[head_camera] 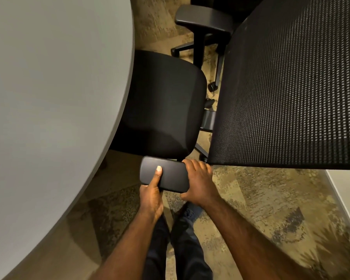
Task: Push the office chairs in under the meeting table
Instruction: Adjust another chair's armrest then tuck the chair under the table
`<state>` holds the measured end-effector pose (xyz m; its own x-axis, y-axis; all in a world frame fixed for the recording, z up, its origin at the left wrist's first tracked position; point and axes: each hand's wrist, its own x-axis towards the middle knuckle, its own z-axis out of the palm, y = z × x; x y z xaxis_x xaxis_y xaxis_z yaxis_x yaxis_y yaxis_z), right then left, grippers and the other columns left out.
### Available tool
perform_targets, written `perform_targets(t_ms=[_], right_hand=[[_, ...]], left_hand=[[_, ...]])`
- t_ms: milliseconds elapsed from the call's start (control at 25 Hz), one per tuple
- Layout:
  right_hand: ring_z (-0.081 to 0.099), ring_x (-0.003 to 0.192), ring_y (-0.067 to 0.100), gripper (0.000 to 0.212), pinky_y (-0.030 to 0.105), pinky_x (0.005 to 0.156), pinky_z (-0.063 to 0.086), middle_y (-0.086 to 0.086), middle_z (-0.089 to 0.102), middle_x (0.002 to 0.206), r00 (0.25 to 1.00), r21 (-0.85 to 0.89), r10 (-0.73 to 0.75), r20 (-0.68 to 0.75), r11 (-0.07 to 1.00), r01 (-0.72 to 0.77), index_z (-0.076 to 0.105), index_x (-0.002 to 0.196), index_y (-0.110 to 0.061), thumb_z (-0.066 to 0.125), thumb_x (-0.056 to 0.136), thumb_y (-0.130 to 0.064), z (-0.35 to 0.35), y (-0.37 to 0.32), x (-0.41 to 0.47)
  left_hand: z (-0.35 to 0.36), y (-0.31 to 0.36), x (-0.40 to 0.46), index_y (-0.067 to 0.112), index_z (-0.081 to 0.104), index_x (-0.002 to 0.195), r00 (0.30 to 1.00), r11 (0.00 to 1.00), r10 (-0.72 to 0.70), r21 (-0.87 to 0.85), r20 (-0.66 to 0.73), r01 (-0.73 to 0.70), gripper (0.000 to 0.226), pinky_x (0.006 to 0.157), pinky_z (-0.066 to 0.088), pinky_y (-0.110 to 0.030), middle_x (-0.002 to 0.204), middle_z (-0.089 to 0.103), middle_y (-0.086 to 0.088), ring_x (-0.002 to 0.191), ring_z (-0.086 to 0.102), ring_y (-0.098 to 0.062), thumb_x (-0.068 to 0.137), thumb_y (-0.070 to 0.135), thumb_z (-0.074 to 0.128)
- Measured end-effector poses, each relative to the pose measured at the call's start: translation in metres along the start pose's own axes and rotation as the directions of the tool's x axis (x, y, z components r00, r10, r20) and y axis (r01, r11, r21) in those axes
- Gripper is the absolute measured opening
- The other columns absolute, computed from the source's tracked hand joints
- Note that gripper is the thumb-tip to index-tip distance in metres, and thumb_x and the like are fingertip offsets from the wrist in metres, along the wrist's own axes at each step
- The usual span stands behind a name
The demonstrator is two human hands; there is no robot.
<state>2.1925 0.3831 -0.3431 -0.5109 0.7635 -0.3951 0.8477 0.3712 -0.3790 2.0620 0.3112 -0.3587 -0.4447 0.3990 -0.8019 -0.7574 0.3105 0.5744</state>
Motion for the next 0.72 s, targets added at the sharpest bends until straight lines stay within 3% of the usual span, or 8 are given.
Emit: perform_targets(t_ms=[200,320,400,560,720], right_hand=[[0.026,0.138,0.022,0.116,0.041,0.117,0.011,0.003,0.035,0.147,0.999,-0.01,-0.048,0.025,0.999,0.049,0.021,0.147,-0.016,0.083,0.056,-0.051,-0.011,-0.002,-0.004],[0.01,0.146,0.021,0.118,0.037,0.118,-0.003,0.004,0.02,0.158,0.999,0.005,-0.052,0.008,0.999,0.052,0.01,0.152,-0.016,0.075,0.065,-0.061,-0.023,-0.01,-0.018],[0.005,0.147,0.019,0.112,0.035,0.117,-0.008,0.003,0.016,0.16,0.999,0.019,-0.046,-0.026,0.999,0.046,0.007,0.153,-0.017,0.068,0.071,-0.063,-0.037,-0.017,-0.029],[-0.001,0.148,0.014,0.095,0.034,0.117,-0.011,-0.001,0.012,0.161,0.995,0.05,-0.052,-0.08,0.997,0.056,0.007,0.154,-0.02,0.058,0.084,-0.057,-0.071,-0.034,-0.05],[-0.004,0.146,0.008,0.08,0.028,0.116,-0.013,-0.007,0.011,0.161,0.978,0.056,-0.072,-0.197,0.995,0.085,0.008,0.154,-0.022,0.05,0.091,-0.05,-0.113,-0.055,-0.066]], left_hand=[[-0.006,0.009,-0.009,0.004,0.059,0.123,1.0,0.999,-0.004,0.049,0.029,0.003,0.072,0.088,0.054,-0.039,0.115,0.07,-0.012,0.107,0.066,-0.023,0.061,0.032,0.085],[-0.019,0.019,-0.02,0.012,0.039,0.141,1.0,0.977,-0.018,0.211,0.012,0.015,0.086,0.106,0.042,-0.053,0.137,0.054,-0.02,0.126,0.051,-0.037,0.071,0.036,0.082],[-0.027,0.031,-0.033,0.026,0.024,0.15,1.0,0.942,0.011,0.337,-0.007,-0.008,0.093,0.11,0.036,-0.054,0.15,0.04,-0.011,0.134,0.043,-0.032,0.076,0.04,0.078],[-0.032,0.062,-0.064,0.028,0.024,0.151,0.983,0.771,0.161,0.61,0.093,-0.184,0.09,0.11,0.037,-0.048,0.154,0.035,-0.004,0.137,0.037,-0.024,0.079,0.04,0.077],[-0.024,0.1,-0.098,0.029,0.033,0.148,0.9,0.603,0.233,0.671,0.369,-0.432,0.082,0.096,0.042,-0.021,0.149,0.041,0.006,0.126,0.043,-0.005,0.08,0.035,0.078]])
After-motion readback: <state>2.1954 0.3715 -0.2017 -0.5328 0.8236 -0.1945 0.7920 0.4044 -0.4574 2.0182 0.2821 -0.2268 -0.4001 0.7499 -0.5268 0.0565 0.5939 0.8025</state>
